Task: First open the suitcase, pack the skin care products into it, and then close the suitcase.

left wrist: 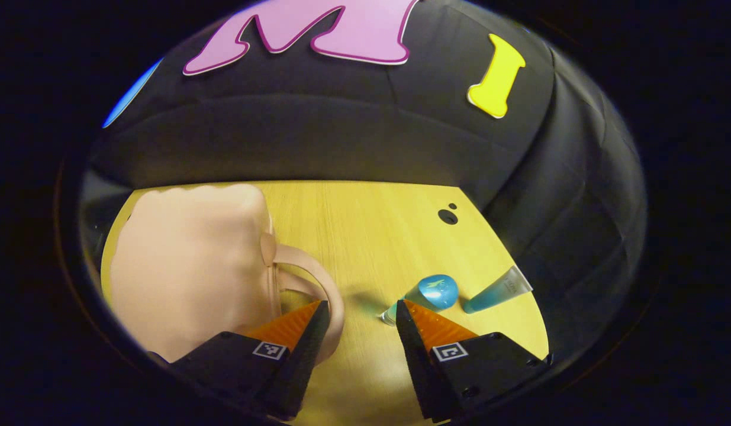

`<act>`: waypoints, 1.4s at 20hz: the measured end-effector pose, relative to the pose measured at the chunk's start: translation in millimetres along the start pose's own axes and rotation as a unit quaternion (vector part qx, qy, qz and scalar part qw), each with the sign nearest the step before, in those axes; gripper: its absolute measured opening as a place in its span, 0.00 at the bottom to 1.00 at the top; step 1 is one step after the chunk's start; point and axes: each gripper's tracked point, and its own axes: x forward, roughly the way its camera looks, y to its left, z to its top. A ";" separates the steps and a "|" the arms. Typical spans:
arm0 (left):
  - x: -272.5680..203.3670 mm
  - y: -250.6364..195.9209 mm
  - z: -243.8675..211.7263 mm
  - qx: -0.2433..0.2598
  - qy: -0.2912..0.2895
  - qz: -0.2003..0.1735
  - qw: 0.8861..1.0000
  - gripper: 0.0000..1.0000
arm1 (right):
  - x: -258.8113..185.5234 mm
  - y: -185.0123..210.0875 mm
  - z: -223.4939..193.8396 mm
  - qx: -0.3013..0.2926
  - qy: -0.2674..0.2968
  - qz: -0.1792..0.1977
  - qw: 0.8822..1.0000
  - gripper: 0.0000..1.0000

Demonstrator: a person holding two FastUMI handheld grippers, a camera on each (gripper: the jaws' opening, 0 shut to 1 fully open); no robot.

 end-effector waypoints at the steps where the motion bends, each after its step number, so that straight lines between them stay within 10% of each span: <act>1: 6.4 -1.8 -1.1 -0.002 0.006 0.006 1.000 0.69 | 1.9 -0.6 -4.9 0.004 0.006 0.003 1.000 0.96; 8: 46.6 32.8 -22.4 0.028 0.072 0.103 0.992 0.50 | 14.6 -8.9 -9.1 0.021 0.008 -0.001 1.000 0.96; 10: 47.0 31.6 -23.8 0.012 0.079 0.098 0.992 0.17 | 19.9 -14.8 -8.3 0.041 0.009 -0.008 0.999 0.96; 21: -82.5 46.7 77.5 0.033 -0.011 0.048 0.998 0.08 | 12.0 40.4 18.8 0.033 -0.016 0.007 0.999 0.96; 28: -230.8 206.3 148.4 0.028 -0.052 0.074 0.996 0.07 | -5.2 103.8 15.0 0.026 0.000 0.035 0.999 0.96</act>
